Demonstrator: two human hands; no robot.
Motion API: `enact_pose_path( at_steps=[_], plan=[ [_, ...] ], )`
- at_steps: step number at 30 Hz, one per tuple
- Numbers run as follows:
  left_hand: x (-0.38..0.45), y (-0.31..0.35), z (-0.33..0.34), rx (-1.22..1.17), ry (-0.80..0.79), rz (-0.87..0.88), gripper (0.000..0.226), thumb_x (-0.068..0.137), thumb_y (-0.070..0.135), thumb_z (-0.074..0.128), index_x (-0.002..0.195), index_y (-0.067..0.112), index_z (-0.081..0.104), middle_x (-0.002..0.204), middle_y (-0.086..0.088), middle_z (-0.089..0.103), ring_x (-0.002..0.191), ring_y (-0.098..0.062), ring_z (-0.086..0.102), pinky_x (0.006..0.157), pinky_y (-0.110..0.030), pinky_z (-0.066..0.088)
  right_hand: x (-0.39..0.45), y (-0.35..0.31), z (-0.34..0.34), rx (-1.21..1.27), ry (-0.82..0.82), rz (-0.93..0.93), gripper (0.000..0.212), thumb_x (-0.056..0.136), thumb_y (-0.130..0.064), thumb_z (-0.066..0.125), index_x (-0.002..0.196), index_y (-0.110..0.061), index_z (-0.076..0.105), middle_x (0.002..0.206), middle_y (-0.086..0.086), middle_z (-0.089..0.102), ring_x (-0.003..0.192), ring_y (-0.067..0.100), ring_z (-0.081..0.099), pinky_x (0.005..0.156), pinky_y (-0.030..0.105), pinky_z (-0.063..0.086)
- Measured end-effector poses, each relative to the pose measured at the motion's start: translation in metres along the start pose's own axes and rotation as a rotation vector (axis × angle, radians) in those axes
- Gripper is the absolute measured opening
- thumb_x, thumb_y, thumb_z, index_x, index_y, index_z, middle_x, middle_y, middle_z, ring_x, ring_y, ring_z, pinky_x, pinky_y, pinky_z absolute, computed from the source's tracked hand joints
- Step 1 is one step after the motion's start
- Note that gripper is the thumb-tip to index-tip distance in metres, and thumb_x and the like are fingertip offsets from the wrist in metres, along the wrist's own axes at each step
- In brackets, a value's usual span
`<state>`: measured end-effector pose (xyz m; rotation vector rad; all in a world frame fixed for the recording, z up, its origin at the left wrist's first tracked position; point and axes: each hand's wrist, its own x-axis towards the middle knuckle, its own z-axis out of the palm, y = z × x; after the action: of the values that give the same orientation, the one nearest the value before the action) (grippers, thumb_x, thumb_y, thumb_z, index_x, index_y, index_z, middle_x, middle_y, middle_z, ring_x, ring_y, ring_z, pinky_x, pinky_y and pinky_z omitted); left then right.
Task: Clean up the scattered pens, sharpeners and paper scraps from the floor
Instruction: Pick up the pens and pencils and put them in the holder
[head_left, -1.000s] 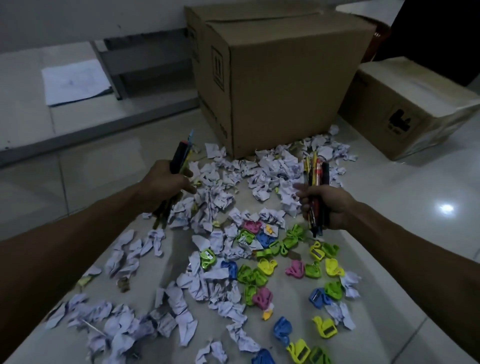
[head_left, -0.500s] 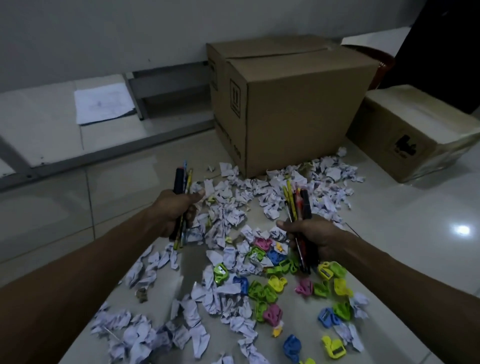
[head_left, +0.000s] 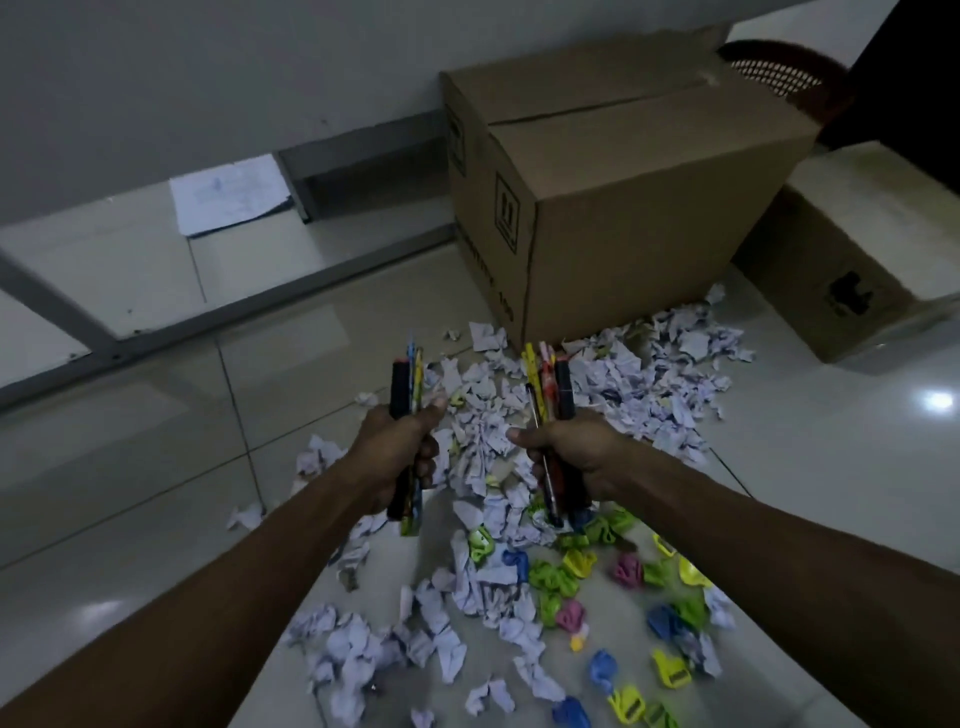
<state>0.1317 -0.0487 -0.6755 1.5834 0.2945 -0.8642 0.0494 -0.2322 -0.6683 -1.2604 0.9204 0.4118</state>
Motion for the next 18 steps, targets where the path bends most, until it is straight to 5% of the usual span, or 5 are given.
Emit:
enact_pose_path(
  at_steps=[6, 18],
  plan=[
    [-0.101, 0.07, 0.006, -0.004, -0.021, -0.091, 0.028, 0.093, 0.028, 0.062, 0.078, 0.014, 0.044, 0.056, -0.003, 0.027, 0.043, -0.017, 0.028, 0.046, -0.028, 0.031, -0.11, -0.055, 0.01, 0.056, 0.006, 0.042, 0.022, 0.081, -0.003, 0.075, 0.09, -0.001, 0.056, 0.061, 0.009, 0.052, 0.043, 0.018, 0.051, 0.043, 0.022, 0.046],
    [-0.359, 0.34, 0.056, -0.066, -0.066, -0.042, 0.03, 0.092, 0.026, 0.062, 0.077, 0.016, 0.038, 0.053, 0.0, 0.03, 0.04, -0.015, 0.03, 0.043, -0.022, 0.031, -0.412, -0.251, -0.011, 0.153, 0.059, 0.018, 0.018, 0.081, -0.005, 0.075, 0.085, -0.002, 0.058, 0.056, 0.008, 0.055, 0.044, 0.019, 0.054, 0.045, 0.025, 0.048]
  ],
)
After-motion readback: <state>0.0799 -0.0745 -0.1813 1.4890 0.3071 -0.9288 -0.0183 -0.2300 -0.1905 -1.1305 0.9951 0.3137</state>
